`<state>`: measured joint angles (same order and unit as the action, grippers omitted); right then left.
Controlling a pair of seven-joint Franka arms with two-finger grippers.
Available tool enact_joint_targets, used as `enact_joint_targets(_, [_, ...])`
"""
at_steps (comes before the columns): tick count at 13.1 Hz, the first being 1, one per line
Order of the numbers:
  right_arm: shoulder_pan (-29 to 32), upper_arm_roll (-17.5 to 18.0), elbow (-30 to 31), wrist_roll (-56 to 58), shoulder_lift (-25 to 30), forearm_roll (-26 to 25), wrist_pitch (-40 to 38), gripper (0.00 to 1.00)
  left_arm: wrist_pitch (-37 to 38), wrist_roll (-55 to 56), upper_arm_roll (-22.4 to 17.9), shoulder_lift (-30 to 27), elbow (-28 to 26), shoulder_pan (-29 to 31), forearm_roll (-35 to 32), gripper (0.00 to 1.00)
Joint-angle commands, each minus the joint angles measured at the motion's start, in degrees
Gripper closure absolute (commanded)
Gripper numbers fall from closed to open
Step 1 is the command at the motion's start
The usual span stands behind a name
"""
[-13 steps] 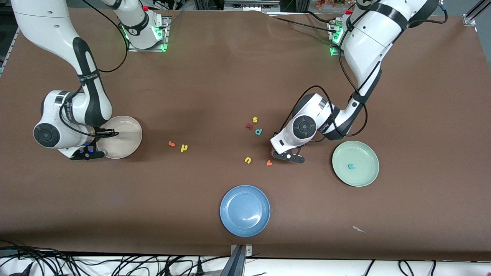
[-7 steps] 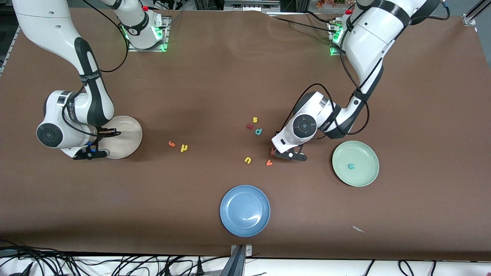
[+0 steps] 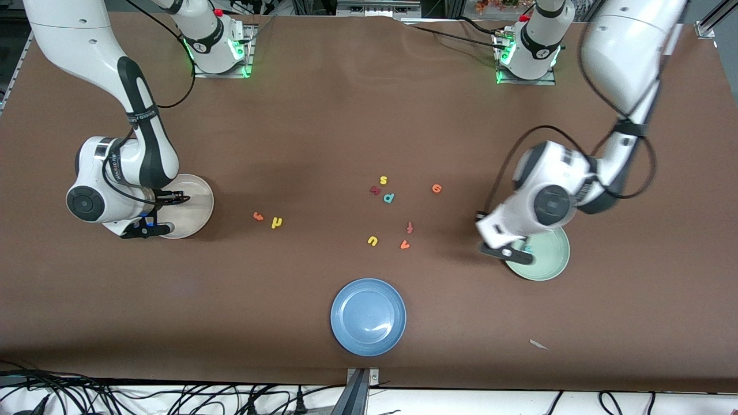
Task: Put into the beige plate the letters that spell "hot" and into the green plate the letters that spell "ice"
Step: 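Grasp the red letter with the left gripper and place it on the green plate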
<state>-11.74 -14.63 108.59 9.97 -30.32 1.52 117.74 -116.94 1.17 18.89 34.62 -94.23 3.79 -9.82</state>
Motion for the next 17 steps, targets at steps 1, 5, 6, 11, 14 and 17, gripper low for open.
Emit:
enact_joint_targets(1, [-0.6,1.6,-3.5,-2.7,2.3,1.1,-4.6,0.01,-0.5,-8.1,0.4,1.7,-0.7,4.7,-5.2,1.0])
enact_joint_targets(5, [-0.7,7.8,-8.0,-13.3,2.5,4.2,-5.4,0.01,-2.0,-8.3,0.4,4.3,-1.0,8.0,-10.5,1.0])
enact_joint_targets(6, [-1.0,8.8,-8.0,-16.5,2.0,4.9,-4.7,0.01,-2.0,-8.3,0.4,4.3,-1.0,8.1,-10.5,0.84])
enact_joint_targets(11, [-7.0,11.1,-7.5,-15.0,-0.6,3.8,2.9,0.01,-1.1,-7.5,1.7,3.3,-1.0,7.4,-9.7,0.0])
enact_joint_targets(14, [-9.2,11.2,-5.7,-13.0,-2.7,3.8,9.5,0.05,2.2,-2.6,6.5,2.4,-0.9,7.2,-9.6,0.0])
enact_joint_targets(17, [-9.4,11.2,-3.8,-10.1,-3.5,3.7,13.2,0.19,5.4,12.5,13.7,2.3,-1.0,6.9,-9.6,0.0])
